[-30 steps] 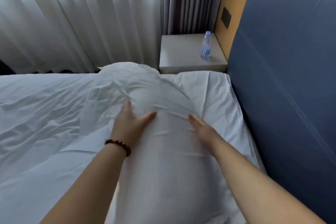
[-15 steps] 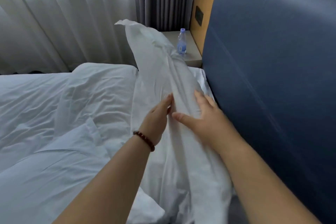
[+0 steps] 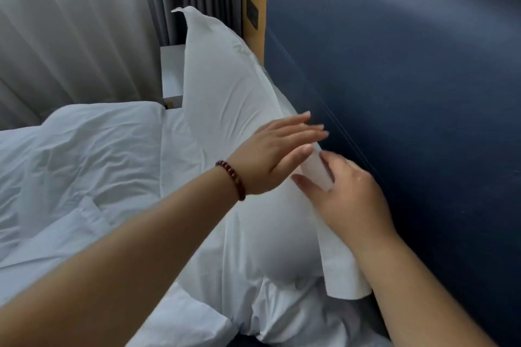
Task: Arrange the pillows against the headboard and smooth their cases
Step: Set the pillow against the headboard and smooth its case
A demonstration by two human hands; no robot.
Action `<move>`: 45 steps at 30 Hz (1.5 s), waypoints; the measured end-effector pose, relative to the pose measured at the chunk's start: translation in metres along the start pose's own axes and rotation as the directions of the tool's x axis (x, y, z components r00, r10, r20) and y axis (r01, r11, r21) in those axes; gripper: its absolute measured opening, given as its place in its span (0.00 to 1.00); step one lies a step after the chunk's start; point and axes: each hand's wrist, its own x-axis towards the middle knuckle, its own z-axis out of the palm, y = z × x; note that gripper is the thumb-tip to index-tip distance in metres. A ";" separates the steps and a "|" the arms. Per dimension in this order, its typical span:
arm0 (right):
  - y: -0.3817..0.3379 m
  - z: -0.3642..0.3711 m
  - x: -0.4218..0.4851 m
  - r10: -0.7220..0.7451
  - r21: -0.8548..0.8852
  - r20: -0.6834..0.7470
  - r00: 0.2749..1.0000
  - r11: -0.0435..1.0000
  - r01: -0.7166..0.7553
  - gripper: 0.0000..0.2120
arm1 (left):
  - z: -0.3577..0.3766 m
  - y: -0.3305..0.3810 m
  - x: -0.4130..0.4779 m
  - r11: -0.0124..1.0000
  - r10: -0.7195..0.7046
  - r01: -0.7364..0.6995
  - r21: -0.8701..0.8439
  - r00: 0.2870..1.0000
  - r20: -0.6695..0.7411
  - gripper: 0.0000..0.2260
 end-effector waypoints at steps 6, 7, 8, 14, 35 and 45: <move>0.023 0.042 -0.060 0.184 0.488 -0.261 0.948 0.872 -0.035 0.32 | 0.006 -0.016 0.020 0.963 0.201 -0.225 0.145 0.966 0.164 0.34; 0.025 0.048 -0.062 0.229 0.596 -0.282 0.932 0.803 -0.017 0.31 | 0.005 -0.011 0.025 0.948 0.256 -0.282 0.148 0.952 0.171 0.34; 0.027 0.053 -0.062 0.280 0.690 -0.291 0.915 0.724 -0.002 0.32 | 0.005 -0.007 0.030 0.933 0.301 -0.330 0.144 0.935 0.189 0.35; 0.033 0.087 -0.047 0.564 0.904 -0.226 0.794 0.425 -0.044 0.37 | 0.025 -0.014 0.051 0.880 0.338 -0.420 0.224 0.883 0.327 0.43; -0.083 -0.081 0.108 0.139 0.654 -0.378 0.915 0.740 0.158 0.19 | -0.131 0.006 0.091 0.992 0.076 -0.004 0.128 0.820 -0.567 0.29; -0.178 -0.154 0.177 -0.098 0.315 -0.299 0.949 0.929 0.195 0.23 | -0.215 -0.017 0.107 0.961 -0.272 0.226 -0.158 0.678 -0.683 0.20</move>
